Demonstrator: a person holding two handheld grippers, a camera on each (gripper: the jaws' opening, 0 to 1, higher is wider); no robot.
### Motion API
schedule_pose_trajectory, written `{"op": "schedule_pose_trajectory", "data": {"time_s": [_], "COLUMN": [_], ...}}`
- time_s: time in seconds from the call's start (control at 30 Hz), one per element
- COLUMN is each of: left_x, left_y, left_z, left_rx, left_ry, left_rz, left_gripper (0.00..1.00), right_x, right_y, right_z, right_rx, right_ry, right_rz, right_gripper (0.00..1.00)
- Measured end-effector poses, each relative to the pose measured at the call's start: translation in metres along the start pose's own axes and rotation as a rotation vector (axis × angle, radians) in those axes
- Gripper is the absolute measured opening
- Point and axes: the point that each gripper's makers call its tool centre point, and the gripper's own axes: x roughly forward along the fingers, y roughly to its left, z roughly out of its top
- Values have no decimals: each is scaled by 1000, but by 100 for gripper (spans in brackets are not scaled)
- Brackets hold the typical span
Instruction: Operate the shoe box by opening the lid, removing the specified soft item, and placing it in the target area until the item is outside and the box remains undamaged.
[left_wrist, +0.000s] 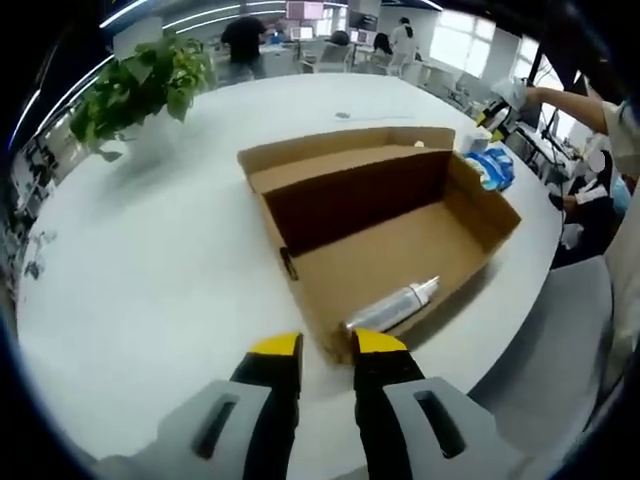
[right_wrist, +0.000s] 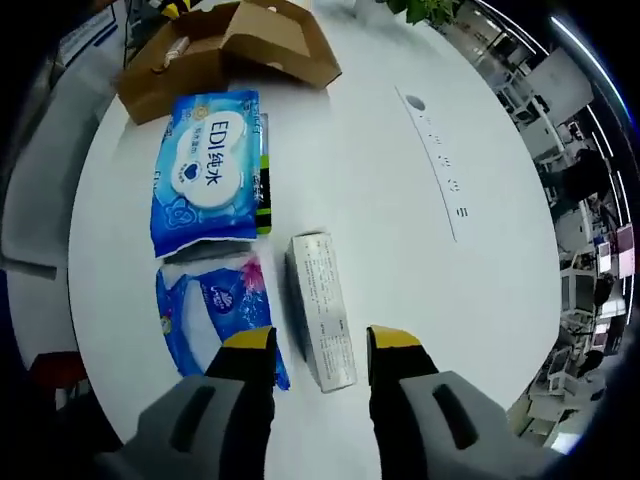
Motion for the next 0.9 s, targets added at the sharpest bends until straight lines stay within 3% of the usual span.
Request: {"op": "schedule_pose_trajectory", "data": {"time_s": [0.2,0.3,0.47,0.7,0.9], "left_x": [-6,-7,-6,1,10], "left_y": [-6,-8,-12,-22,-31], "left_z": [18,25,35,43,48], "left_rx": [86,125,174,313,404], "left_ry": [-21,-22,-21,16,51], "left_rz": [-39,-54,-89,-151,-219], "left_gripper": [22,25,26,33,36], "right_x": [-10,-16,-26,-44,-54], "right_y": [10,17,32,55,70], "right_z": [5,11,23,36,42], "right_rx": [81,143,162,238,260], "right_ry": [-40,-67,-120,-190,-234], "right_rz": [-22,-37,-51,-78,-100], "right_gripper": [38,45,48,63,67]}}
